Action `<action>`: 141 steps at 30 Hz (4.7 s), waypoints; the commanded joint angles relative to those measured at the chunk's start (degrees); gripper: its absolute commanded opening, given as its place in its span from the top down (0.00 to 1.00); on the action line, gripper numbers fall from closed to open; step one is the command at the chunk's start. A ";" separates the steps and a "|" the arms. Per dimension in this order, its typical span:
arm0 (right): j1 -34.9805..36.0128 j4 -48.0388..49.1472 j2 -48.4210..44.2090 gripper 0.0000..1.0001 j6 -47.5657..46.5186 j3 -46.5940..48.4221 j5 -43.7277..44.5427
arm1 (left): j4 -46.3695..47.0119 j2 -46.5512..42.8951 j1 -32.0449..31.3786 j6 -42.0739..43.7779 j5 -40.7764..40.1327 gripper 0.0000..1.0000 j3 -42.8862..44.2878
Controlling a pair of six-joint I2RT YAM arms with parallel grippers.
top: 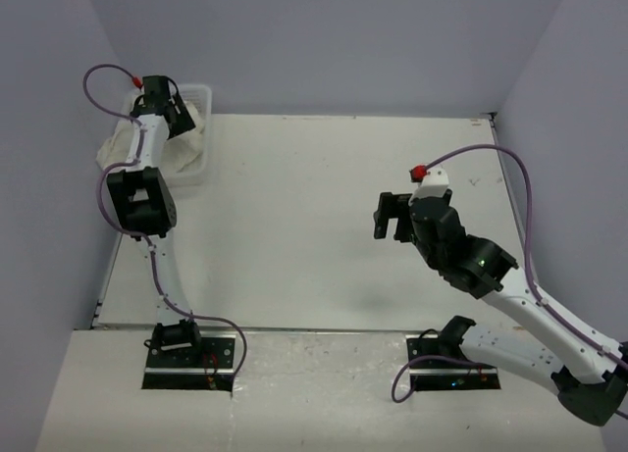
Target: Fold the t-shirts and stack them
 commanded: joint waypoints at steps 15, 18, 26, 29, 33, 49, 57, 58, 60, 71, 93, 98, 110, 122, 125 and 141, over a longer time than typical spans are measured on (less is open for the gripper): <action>0.39 0.63 -7.41 0.01 1.37 -4.70 -4.05 | 2.61 10.14 0.39 4.03 -2.09 0.35 6.86; 0.39 0.80 -7.15 0.01 1.46 -5.41 -4.31 | 3.92 9.97 0.39 3.76 -0.51 0.83 7.21; 0.39 4.23 -2.50 0.01 3.04 -7.96 -5.72 | 16.11 -9.14 -0.57 3.41 9.07 1.00 0.73; 0.39 4.76 -0.57 0.01 3.39 -7.87 -5.01 | 17.81 -16.46 -1.63 4.20 13.37 1.00 3.86; 0.39 5.11 2.07 0.01 3.83 -7.26 -5.19 | 17.81 -23.51 -1.98 4.20 20.57 1.00 10.89; 0.73 -2.09 -0.38 0.01 12.61 -4.27 3.94 | 32.39 -50.32 -5.84 -12.73 51.87 1.00 -2.35; 0.91 -10.97 -1.35 0.01 15.88 3.64 13.87 | 39.42 -52.97 -21.22 -13.63 54.25 1.00 -24.39; 0.91 -11.06 -1.44 0.01 15.26 4.17 15.10 | 40.04 -52.18 -24.80 -13.47 53.82 1.00 -25.99; 0.91 -12.46 -1.53 0.01 15.26 5.92 16.77 | 40.13 -50.77 -28.86 -12.50 52.41 1.00 -28.64; 0.91 -18.62 -2.40 0.01 18.77 8.57 19.60 | 39.26 -38.73 -46.45 -9.16 47.05 1.00 -30.49; 0.91 -11.85 -1.35 0.01 15.61 2.86 13.01 | 12.45 -19.31 -36.44 2.44 14.26 1.00 -20.65; 1.00 -12.21 -2.58 0.01 16.40 1.28 11.60 | 7.72 -8.17 -35.82 3.14 12.95 1.00 -9.33; 1.00 -11.33 -6.62 0.01 15.70 -2.42 11.77 | 4.36 0.65 -32.39 3.50 4.34 1.00 -7.19; 1.09 -8.52 -4.87 0.01 14.73 -3.21 9.93 | 1.46 -8.66 -28.53 0.69 -6.91 1.00 -20.11; 1.09 -7.64 -4.52 0.01 13.85 -3.12 9.58 | 1.37 -11.74 -27.12 0.16 -9.47 1.00 -24.14; 1.09 -9.39 -8.73 0.01 13.68 -4.44 9.14 | 0.32 -14.47 -14.38 0.07 -7.45 1.00 -26.98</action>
